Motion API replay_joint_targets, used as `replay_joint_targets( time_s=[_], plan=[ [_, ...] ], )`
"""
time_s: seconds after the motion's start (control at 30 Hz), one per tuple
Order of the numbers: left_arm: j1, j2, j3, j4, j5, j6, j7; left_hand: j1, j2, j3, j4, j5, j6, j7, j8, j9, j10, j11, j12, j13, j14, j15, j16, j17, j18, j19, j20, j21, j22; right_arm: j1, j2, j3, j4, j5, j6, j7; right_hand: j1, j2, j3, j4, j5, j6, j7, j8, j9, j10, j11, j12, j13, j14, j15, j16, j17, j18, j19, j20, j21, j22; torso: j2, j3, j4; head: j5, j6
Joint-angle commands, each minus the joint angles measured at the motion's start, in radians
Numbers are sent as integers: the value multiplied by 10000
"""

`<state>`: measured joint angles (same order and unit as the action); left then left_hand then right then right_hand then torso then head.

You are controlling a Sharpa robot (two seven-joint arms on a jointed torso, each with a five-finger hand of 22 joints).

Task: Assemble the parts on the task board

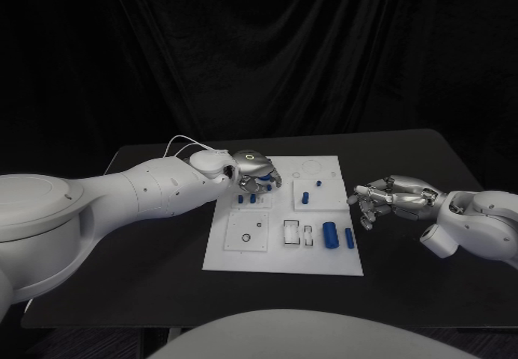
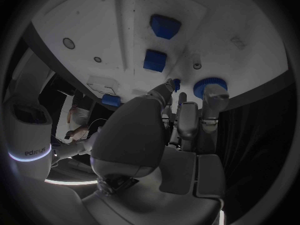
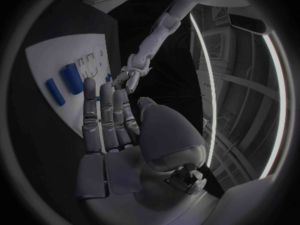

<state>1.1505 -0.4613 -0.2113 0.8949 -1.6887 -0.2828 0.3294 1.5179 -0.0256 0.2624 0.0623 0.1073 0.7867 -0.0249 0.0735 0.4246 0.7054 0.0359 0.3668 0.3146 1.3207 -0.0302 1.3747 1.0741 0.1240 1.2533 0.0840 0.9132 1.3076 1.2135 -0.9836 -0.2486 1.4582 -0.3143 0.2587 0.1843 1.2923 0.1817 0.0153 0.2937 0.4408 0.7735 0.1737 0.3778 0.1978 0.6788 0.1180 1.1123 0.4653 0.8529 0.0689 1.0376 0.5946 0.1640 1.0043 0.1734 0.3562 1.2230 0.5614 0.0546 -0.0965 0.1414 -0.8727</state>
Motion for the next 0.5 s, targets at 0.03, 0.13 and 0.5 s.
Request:
replay_joint_targets(
  time_s=[0.03,0.13,0.5],
  plan=[
    [-20,59,12,-44,-59,146,-118,-34,-20,85,9,28,288,138,117,-34,145,-21,-90,-55,-44,42,-9,-28,48,24,-6,-95,902,-23,5,7,16,1,80,-17,-15,59,-39,7,-38,-84,-6,43,16,-77,-25,29,-9,-72,-12,53,-9,163,-79,17,0,11,1,8,-16,19,1],
    [-28,87,12,-81,-59,170,-163,-25,-13,108,10,36,356,171,136,-40,185,-29,-98,-67,-52,38,-13,-45,49,27,-9,-110,903,-23,18,7,10,1,93,-22,-15,59,-39,7,-38,-84,-6,43,16,-77,-25,29,-9,-72,-12,53,-9,163,-79,17,0,11,5,2,-13,26,1],
    [-46,141,12,-178,-59,196,-244,-27,-3,190,29,30,634,350,235,-12,481,-97,-113,-119,58,-1,67,71,12,170,-26,53,967,-24,30,7,12,1,121,-47,-18,58,-44,8,-40,-88,-5,50,16,-80,-24,30,-11,-76,-11,54,-14,163,-82,19,-1,12,5,16,9,-25,1]
  ],
)
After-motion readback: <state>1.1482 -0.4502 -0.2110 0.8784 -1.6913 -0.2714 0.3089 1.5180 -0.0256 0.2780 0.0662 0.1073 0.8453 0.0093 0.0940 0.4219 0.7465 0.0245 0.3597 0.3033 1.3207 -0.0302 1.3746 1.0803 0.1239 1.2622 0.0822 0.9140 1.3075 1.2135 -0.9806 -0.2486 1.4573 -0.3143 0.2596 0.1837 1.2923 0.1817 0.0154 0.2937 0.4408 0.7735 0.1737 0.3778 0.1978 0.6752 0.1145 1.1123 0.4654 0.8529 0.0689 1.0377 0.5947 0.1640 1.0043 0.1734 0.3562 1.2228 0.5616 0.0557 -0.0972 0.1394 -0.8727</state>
